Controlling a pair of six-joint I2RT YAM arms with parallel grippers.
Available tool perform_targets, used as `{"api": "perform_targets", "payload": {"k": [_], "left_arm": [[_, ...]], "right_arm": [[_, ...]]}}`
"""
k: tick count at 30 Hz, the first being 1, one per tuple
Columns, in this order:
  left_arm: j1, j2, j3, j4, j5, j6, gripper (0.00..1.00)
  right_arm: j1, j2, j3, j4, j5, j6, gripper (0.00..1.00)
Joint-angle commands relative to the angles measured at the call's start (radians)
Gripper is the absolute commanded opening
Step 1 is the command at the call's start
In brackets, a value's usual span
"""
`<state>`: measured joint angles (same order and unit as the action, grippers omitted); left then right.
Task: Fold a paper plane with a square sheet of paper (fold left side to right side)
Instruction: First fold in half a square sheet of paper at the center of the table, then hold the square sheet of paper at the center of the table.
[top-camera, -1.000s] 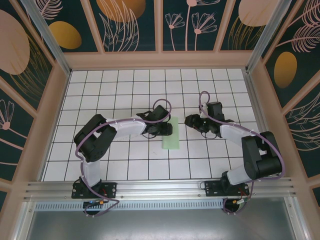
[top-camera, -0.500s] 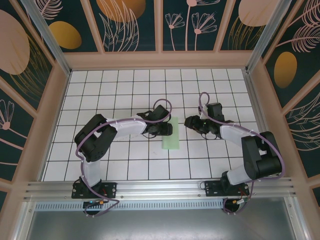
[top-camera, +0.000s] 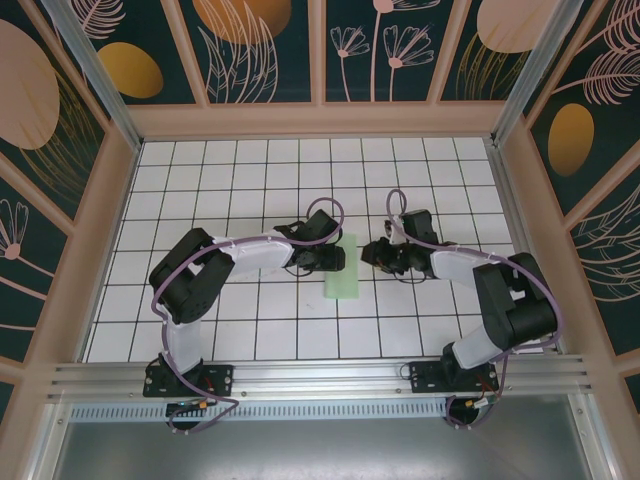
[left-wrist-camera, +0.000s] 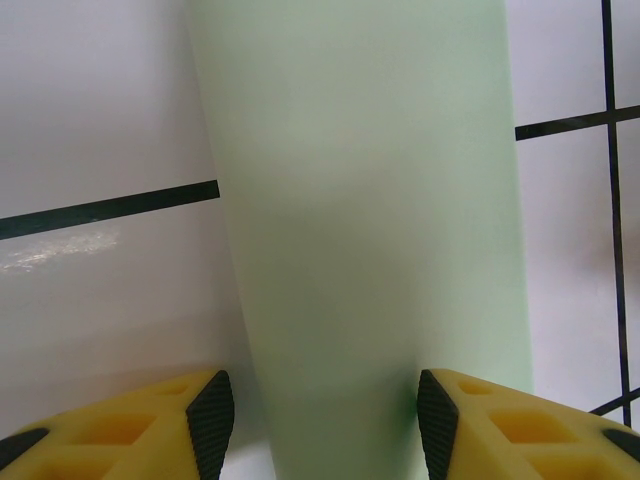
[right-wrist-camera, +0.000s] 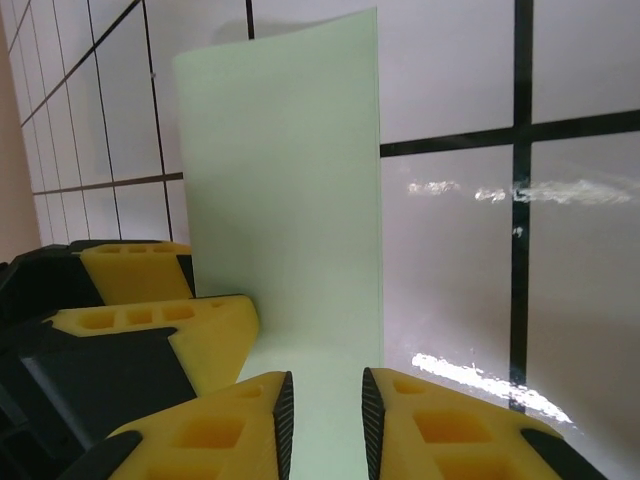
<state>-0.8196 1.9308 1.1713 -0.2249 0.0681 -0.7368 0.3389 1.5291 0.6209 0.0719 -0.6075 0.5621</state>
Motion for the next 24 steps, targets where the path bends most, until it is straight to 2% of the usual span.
{"api": "perform_targets", "payload": {"k": [1,13,16,24], "left_arm": [[-0.011,0.06,0.004,-0.003,0.007,0.016,0.55],[-0.013,0.062,0.002,-0.004,0.006,0.016,0.56],[-0.012,0.064,0.004,-0.004,0.006,0.016,0.56],[-0.013,0.066,0.003,-0.004,0.004,0.016,0.56]], "right_arm": [[0.022,0.02,-0.003,0.031,-0.022,0.03,0.27],[0.036,0.018,0.004,0.017,0.035,0.051,0.24],[0.038,0.021,0.007,0.026,0.017,0.06,0.24],[0.075,0.07,0.037,0.031,0.014,0.068,0.15]]}}
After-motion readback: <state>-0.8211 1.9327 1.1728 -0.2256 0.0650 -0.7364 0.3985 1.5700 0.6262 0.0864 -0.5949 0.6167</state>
